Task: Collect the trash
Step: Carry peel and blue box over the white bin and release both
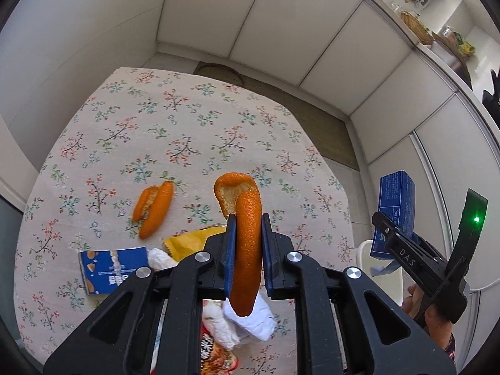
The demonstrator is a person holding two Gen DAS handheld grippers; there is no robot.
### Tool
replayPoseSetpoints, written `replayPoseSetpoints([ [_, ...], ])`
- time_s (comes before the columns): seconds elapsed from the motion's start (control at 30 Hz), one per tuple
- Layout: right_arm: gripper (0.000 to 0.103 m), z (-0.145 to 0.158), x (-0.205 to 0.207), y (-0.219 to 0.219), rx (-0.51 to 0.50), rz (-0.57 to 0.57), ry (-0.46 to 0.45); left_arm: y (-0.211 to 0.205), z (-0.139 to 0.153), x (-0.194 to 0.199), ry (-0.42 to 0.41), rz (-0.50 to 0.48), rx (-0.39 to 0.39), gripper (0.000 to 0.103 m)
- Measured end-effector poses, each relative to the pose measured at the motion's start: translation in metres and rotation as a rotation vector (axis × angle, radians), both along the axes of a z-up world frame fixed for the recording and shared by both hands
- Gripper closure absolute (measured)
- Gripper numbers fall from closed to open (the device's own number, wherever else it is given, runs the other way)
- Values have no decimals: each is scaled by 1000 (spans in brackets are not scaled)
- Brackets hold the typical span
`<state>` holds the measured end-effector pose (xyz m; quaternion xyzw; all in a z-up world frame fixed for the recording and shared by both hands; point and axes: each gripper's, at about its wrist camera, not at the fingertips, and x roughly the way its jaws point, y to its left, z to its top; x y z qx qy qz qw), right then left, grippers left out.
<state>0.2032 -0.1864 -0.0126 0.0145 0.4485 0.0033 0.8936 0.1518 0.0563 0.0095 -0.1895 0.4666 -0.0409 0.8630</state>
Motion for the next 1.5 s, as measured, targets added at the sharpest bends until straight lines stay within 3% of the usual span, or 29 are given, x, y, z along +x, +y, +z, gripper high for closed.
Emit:
replayPoseSetpoints([
  [0.47, 47, 34, -81, -118, -55, -212, -162, -116, 34, -36, -303, -226, -29, 89],
  [0.7, 47, 32, -110, -163, -141, -303, -229, -171, 37, -47, -377, -326, -31, 89],
  [0.83, 44, 23, -120, -185, -150, -333, -226, -210, 27, -48, -380, -412, -16, 89],
  [0.93, 22, 20, -127, -204, -136, -360, -221, -234, 17, -45, -363, -451, -26, 89],
  [1.03, 17, 17, -138, -228, -111, -397, -203, -256, 7, -41, -332, -479, -49, 89],
  [1.23, 13, 15, -161, -263, -50, -503, -200, -291, -10, -33, -279, -529, -65, 89],
  [1.5, 13, 14, -175, -273, -36, -543, -191, -322, -25, -23, -215, -574, -70, 86],
])
